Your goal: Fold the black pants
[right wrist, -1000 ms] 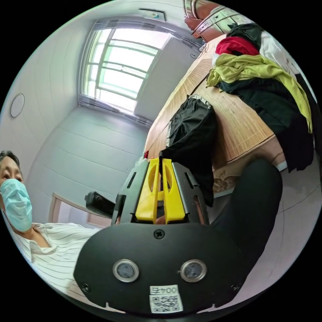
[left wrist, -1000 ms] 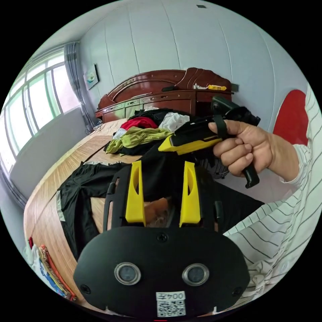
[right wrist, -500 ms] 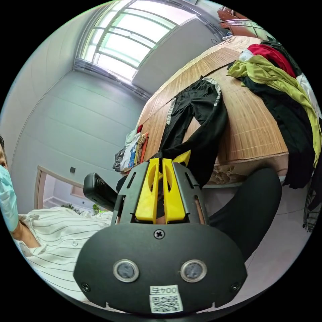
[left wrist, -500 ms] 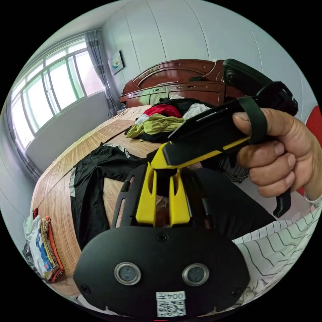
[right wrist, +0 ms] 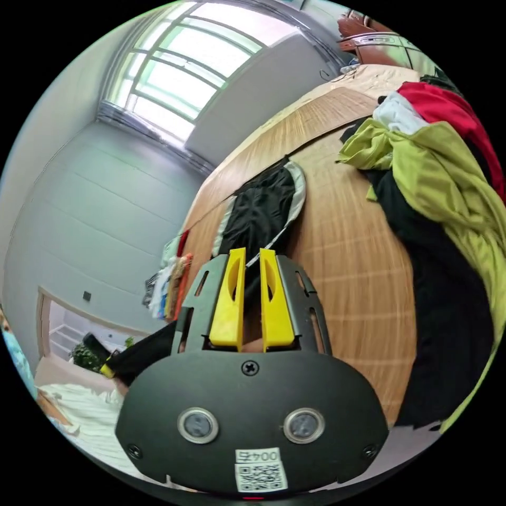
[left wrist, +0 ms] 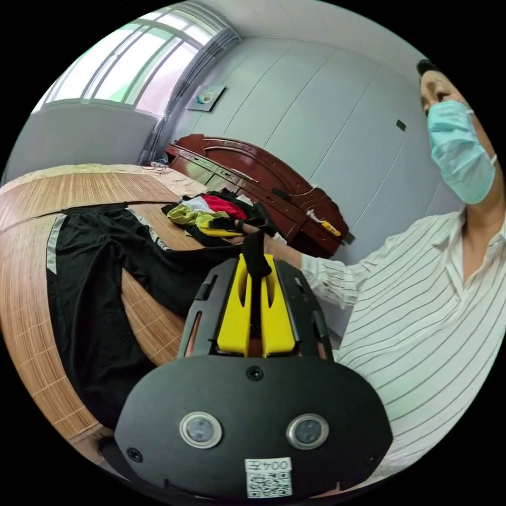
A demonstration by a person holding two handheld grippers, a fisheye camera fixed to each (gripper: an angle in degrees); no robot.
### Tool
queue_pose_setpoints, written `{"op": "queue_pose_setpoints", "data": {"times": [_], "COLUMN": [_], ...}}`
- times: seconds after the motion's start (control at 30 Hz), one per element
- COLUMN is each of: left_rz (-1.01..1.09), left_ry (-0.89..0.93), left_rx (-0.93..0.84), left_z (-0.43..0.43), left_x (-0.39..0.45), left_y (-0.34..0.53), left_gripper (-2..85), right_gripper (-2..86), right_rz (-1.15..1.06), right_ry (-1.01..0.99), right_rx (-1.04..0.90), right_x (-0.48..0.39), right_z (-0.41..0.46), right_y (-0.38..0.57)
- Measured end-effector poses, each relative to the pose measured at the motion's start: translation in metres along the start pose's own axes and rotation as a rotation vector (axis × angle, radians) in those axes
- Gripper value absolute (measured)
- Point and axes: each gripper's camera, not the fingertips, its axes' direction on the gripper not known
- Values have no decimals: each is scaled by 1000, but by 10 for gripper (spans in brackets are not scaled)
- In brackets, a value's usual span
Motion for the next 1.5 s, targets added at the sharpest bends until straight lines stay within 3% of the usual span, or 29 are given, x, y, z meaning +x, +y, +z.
{"op": "queue_pose_setpoints", "data": {"times": [0.13,0.33,0.5,0.73,0.97,1.07,1.5], "left_rz": [-40,-111,-147,-225,-162,-158,-510], "left_ry": [141,223,188,166,216,278,429], "left_rx": [88,189,178,219,177,132,245], "left_z": [-59,-114,-143,-181,-203,-208,-213], "left_x": [-57,-128,-168,-211,-214,-213,-230], "left_y": [12,38,54,75,67,69,157], "left_gripper": [33,35,34,33,35,36,38], "right_gripper": [50,67,83,12,-6,-7,-6], "right_rz": [12,-88,-95,-157,110,178,372], "right_ry": [267,428,408,461,139,107,-29], "right_rx": [-12,-105,-95,-150,11,51,211], "right_x": [38,57,75,90,147,168,236], "right_z": [82,206,267,296,229,194,58], "right_y": [-104,-213,-258,-272,-260,-250,-207]}}
